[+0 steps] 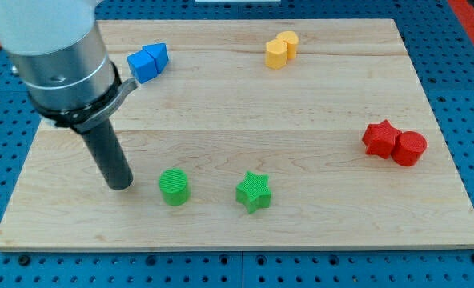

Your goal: Slide the green circle to the green star

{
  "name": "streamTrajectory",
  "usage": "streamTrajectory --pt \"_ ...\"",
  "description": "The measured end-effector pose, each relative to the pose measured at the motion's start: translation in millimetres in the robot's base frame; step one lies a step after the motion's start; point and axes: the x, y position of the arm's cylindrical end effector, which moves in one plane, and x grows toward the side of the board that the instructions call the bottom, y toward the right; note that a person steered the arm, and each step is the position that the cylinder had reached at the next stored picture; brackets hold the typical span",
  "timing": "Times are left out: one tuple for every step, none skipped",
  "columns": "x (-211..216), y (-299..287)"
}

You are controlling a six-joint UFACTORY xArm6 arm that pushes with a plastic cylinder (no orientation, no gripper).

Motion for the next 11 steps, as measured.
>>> streamTrajectory --pt "15 35" --pt "30 40" --pt "24 46" --pt "-2 48" --pt "-2 48" --pt "-5 48" --pt "-9 50" --pt "-22 64" --pt "-27 84" --pt "-22 99" --pt "-15 112"
